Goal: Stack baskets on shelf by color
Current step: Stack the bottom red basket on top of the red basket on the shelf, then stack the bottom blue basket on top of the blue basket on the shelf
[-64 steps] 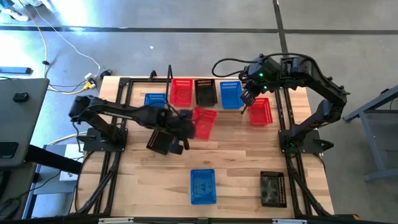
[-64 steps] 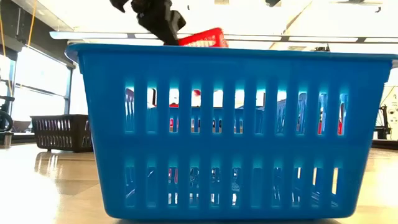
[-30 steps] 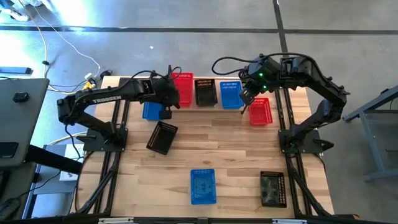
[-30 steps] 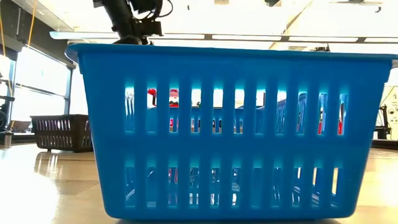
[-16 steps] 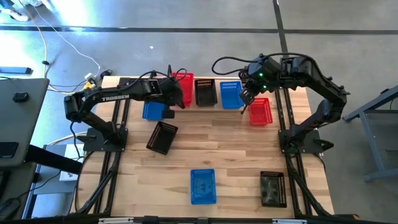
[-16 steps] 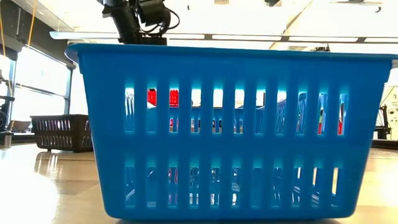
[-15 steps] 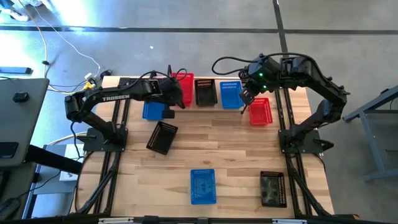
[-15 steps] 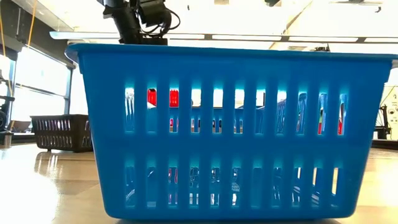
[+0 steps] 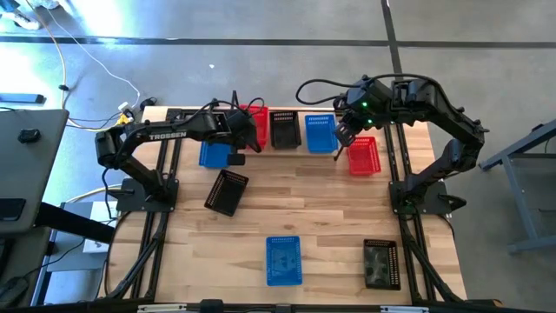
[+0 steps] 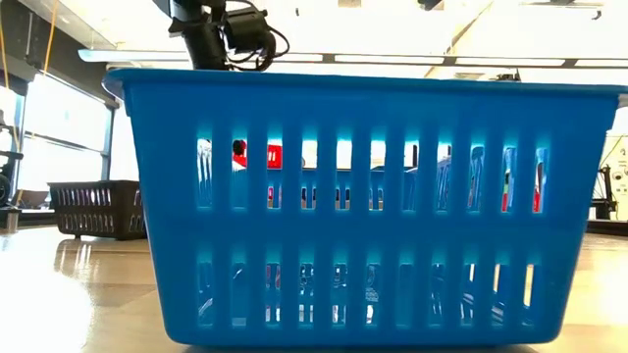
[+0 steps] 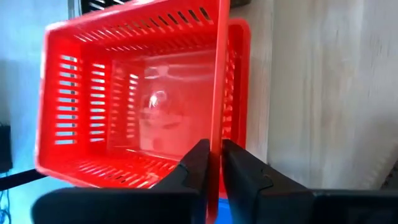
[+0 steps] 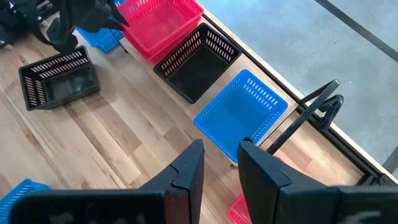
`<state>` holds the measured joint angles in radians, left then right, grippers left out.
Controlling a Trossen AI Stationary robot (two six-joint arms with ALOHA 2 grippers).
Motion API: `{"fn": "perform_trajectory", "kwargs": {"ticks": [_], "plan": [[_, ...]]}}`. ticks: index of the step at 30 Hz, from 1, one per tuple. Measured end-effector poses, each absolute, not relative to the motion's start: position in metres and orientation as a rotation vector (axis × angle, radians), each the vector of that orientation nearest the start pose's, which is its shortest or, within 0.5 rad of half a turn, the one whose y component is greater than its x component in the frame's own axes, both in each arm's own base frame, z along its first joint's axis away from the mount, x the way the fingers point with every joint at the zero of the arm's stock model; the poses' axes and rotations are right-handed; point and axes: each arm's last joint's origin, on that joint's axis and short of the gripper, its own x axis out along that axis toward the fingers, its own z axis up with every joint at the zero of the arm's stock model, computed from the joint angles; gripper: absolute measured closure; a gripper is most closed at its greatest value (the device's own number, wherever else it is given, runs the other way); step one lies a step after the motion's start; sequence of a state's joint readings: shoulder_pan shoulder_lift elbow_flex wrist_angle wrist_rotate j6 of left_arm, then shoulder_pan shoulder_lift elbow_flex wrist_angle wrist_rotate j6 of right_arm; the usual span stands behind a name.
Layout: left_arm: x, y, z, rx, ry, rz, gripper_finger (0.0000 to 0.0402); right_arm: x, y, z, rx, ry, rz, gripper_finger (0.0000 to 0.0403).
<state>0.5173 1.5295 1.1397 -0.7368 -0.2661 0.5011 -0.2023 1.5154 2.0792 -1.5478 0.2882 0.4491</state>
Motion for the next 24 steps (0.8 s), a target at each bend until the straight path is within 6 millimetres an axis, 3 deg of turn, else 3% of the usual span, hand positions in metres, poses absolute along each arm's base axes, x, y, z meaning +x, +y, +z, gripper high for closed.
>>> {"fn": "perform_trajectory", "kwargs": {"ticks": [14, 24], "plan": [[0.256, 0.154, 0.245, 0.267, 1.273, 0.381, 0.0273, 0.227, -0.055, 0.469, 0.375, 0.868, -0.669, 0.0318], [0.257, 0.152, 0.281, 0.168, 1.269, 0.384, 0.0224, 0.23, -0.05, 0.468, 0.468, 0.863, -0.647, 0.0318]]}}
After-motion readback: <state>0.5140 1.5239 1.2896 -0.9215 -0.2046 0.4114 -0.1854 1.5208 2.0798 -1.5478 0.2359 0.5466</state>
